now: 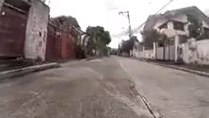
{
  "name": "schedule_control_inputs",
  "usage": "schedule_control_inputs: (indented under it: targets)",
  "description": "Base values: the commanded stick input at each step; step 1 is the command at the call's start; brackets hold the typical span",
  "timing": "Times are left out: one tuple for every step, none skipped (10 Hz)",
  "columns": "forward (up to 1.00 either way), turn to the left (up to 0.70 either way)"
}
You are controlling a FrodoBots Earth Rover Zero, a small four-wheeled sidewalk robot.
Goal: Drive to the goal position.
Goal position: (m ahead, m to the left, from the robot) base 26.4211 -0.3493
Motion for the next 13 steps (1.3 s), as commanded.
schedule_control_inputs:
  targets:
    - [0.70, 0.00]
    - [0.70, 0.00]
    - [0.70, 0.00]
    - [0.70, 0.00]
    - [0.70, 0.00]
    - [0.70, 0.00]
    - [0.70, 0.00]
    - [0.70, 0.00]
    - [0.70, 0.00]
    - [0.70, -0.03]
    - [0.70, -0.15]
    - [0.70, -0.28]
    - [0.70, -0.35]
